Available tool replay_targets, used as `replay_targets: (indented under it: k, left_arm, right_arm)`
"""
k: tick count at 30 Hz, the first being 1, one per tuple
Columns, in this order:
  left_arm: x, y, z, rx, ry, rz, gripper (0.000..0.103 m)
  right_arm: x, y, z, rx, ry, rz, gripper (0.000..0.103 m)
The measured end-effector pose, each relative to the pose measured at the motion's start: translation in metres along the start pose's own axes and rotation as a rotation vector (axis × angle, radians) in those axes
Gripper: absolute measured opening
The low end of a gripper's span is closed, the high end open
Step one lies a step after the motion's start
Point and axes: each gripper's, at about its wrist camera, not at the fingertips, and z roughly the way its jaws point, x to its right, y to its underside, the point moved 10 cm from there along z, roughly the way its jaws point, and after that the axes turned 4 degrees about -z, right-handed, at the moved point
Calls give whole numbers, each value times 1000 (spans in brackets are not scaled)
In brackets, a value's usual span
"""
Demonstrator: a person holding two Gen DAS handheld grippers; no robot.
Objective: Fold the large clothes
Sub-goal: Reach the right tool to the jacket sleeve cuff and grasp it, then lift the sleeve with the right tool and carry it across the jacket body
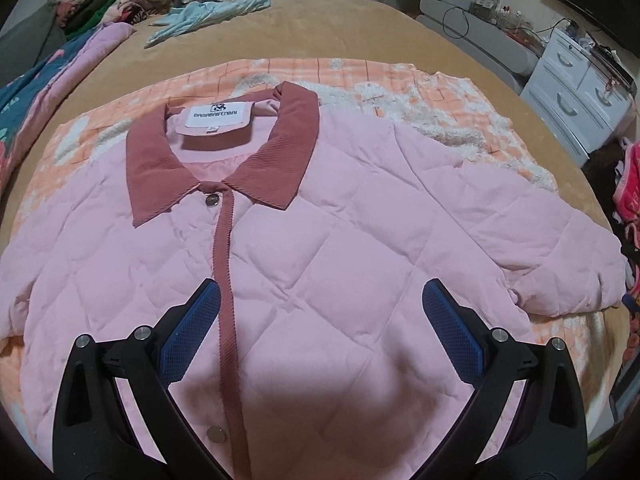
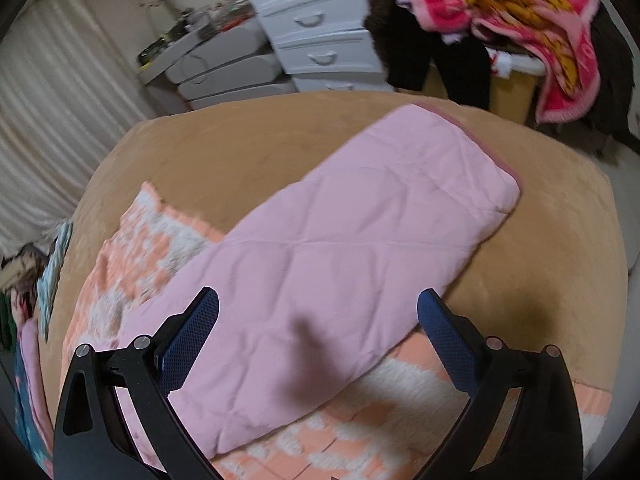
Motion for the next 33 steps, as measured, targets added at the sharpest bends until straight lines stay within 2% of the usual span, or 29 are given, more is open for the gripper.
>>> replay_targets:
  k: [7,10,13,18,19,20,21,24,27,33]
  left_arm:
    - [-1,-4,9,-1,-18,4,95]
    - [-3,-6,14,-7,-16,-3,95]
    - [-8,-9,16,-6,-11,-11,95]
    - [-19,-14,14,10,-19,-22,95]
    - [-20,-15,13,12,-17,-23,95]
    - [-22,-17,12,16,-19,-25,95]
    - [-24,-18,10,21,-22,-27,95]
    - [-29,-23,1,37,-21,-34,95]
    - [-31,-25,-8,43,-14,-41,95]
    - [-35,-33,-33,63,11,-58,95]
  right_arm:
    - [41,-3,30,-38,42,114,99]
    - [61,-6,43,-55,29,188,99]
    - [76,-12,58,-62,-24,257,99]
    - [88,-30,63,-2,-113,314,97]
    - [91,-32,63,15,-126,322,94]
    - [93,-34,63,27,-124,322,81]
    - [98,-37,61,44,-118,328,61]
    - [103,-43,53,87,-186,355,41]
    - [88,-59,31,162,-230,279,28]
    - [20,-86,-47,327,-335,46,23]
